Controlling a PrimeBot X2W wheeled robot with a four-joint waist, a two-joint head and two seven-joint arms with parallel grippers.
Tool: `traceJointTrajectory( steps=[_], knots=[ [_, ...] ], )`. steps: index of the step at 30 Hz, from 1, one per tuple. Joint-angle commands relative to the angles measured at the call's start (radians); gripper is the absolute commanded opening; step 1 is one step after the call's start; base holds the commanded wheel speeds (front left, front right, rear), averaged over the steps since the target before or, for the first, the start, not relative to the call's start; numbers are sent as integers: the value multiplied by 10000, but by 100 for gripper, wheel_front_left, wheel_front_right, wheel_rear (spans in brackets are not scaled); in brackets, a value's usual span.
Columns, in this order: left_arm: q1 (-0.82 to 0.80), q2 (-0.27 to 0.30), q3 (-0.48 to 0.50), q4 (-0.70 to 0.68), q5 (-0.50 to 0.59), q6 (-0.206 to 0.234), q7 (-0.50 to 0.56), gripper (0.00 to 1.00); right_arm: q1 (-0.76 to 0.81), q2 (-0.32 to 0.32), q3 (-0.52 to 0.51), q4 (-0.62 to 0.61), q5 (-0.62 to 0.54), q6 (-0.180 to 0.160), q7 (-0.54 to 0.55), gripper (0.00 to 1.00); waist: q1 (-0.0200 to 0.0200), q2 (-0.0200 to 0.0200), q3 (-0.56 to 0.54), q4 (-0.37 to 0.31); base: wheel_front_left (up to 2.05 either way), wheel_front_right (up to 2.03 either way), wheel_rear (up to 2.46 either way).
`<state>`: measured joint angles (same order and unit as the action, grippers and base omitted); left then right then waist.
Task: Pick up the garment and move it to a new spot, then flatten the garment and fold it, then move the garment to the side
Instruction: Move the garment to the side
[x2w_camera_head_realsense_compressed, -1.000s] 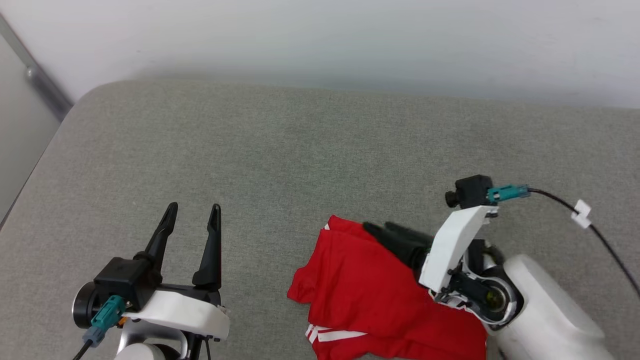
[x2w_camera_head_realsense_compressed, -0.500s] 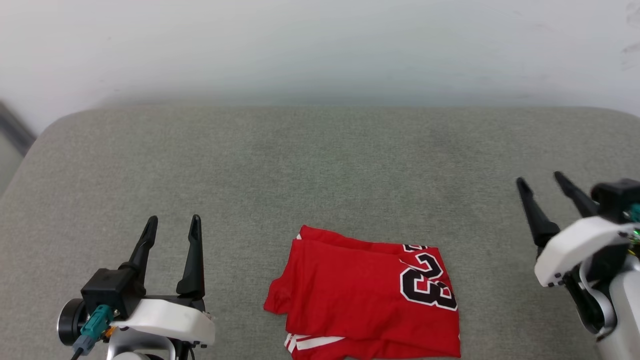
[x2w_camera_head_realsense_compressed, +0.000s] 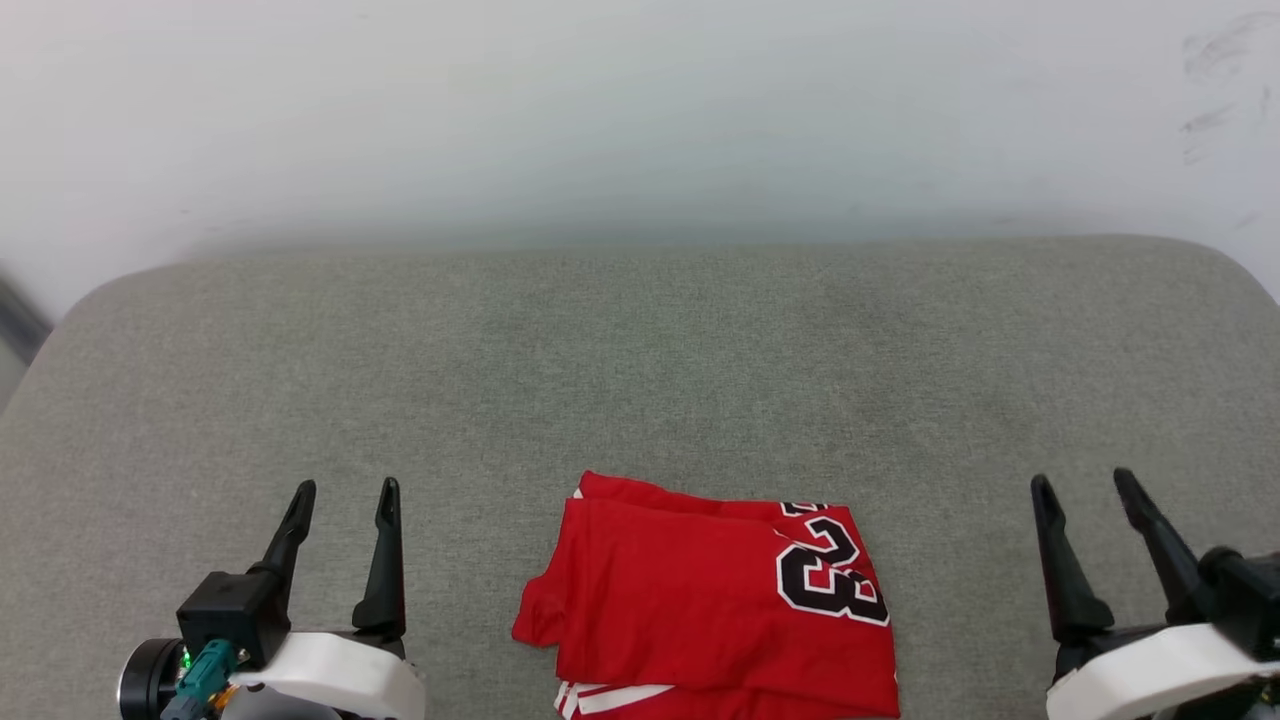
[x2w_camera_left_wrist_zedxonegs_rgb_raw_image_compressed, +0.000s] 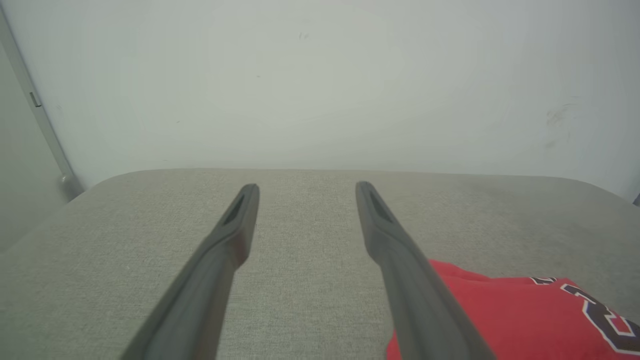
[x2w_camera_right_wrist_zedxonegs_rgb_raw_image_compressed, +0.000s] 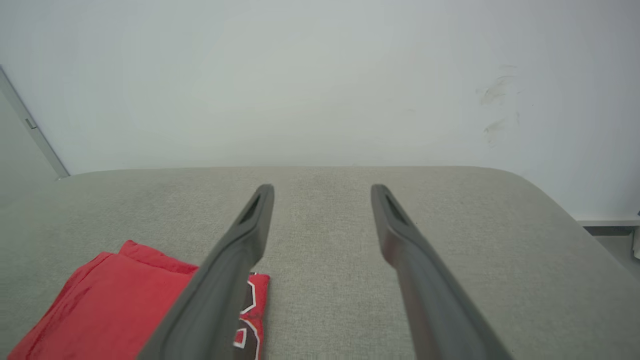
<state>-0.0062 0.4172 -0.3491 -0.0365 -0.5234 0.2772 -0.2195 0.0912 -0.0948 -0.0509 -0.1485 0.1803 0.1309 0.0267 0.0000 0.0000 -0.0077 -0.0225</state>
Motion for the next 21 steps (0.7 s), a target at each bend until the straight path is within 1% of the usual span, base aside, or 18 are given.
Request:
traceJointTrajectory(
  steps=[1, 6, 11, 13, 15, 17, 21],
  knots=[
    [84, 49, 5, 58, 30, 43, -44, 100, 205, 81, 26, -177, -57, -4, 78, 100, 0, 0, -20, -11, 0, 0, 0],
    [62, 24, -32, 254, -58, 10, -54, 100, 458, 260, -11, -760, -193, -4, 404, 100, 0, 0, -69, -27, 0, 0, 0],
    [-96, -20, -68, 324, -66, -1, -66, 100, 475, 301, -129, -795, -100, -4, 681, 100, 0, 0, -66, 43, 0, 0, 0],
    [-134, -33, -52, 323, -62, 16, -97, 100, 496, 318, -269, -706, 158, -4, 984, 100, 0, 0, -48, 56, 0, 0, 0],
    [-146, -45, 12, 299, -80, 52, -135, 100, 294, 255, -556, -550, 588, -4, 1447, 100, 0, 0, -6, 37, 0, 0, 0],
    [-200, -77, 49, 277, -72, 81, -161, 100, -30, 28, -967, -235, 1130, -4, 2099, 100, 0, 0, 34, 60, 0, 0, 0],
    [-329, -159, 20, 275, -24, 22, -234, 100, -620, -672, -1680, 910, 2202, -2, 3818, 100, 0, 0, 155, 244, 0, 0, 0]
  ],
)
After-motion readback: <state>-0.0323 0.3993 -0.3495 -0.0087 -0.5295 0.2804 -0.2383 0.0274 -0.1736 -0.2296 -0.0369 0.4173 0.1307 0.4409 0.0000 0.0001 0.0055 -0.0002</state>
